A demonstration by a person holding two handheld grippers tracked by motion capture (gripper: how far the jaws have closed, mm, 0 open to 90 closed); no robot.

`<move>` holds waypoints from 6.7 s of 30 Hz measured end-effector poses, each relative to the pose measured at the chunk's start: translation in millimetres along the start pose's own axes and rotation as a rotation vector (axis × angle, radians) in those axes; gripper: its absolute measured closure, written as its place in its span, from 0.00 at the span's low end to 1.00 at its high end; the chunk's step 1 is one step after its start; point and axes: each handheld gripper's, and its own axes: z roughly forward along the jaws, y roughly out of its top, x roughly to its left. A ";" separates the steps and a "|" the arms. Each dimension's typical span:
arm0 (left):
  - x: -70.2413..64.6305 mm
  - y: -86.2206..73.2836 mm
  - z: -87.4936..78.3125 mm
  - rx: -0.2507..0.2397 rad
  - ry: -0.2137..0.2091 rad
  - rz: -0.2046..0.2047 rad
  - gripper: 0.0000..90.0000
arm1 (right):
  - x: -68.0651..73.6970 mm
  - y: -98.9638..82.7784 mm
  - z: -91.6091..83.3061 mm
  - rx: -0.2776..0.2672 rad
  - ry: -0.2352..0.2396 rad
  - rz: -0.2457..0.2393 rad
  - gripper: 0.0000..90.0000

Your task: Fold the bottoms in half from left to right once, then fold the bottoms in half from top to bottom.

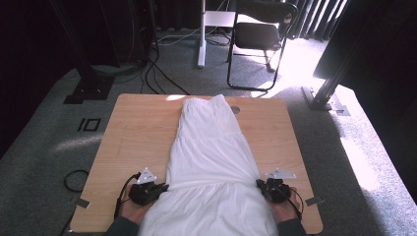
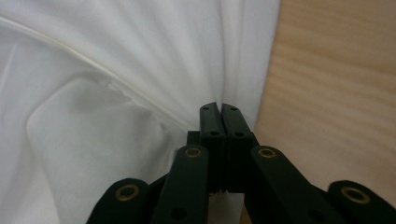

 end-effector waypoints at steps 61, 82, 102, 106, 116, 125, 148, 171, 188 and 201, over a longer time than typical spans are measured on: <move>53.9 151.4 128.8 0.057 0.139 0.004 0.59 | -55.1 117.5 101.9 0.035 -0.075 0.086 0.99; 2.6 44.7 43.5 0.008 0.014 0.075 0.90 | 17.1 29.5 27.9 0.027 0.092 -0.022 0.99; -8.0 28.2 32.3 -0.006 -0.017 0.103 0.90 | 15.1 164.8 96.3 -0.037 0.210 0.098 0.60; -8.3 27.8 32.2 -0.009 -0.012 0.103 0.89 | 18.4 166.8 125.7 0.074 0.224 0.128 0.69; -10.4 30.0 31.6 0.011 0.005 0.107 0.85 | 9.4 190.7 80.3 -0.073 0.114 0.017 0.99; -9.8 36.2 32.3 0.041 -0.039 0.088 0.71 | -12.7 170.6 109.3 -0.001 -0.031 -0.018 0.99; 35.3 149.8 135.9 0.014 0.128 -0.025 0.62 | -13.4 143.1 132.0 0.021 -0.018 0.059 0.95; 17.0 104.0 92.9 0.030 -0.014 -0.024 0.66 | 12.9 101.2 97.2 0.008 0.063 0.012 0.95; 32.9 135.9 124.1 0.016 0.025 0.021 0.55 | 10.7 106.1 100.2 0.020 0.064 0.017 0.95; 33.5 136.8 125.2 0.027 0.001 0.014 0.87 | 2.5 143.3 110.9 0.023 0.054 0.043 0.23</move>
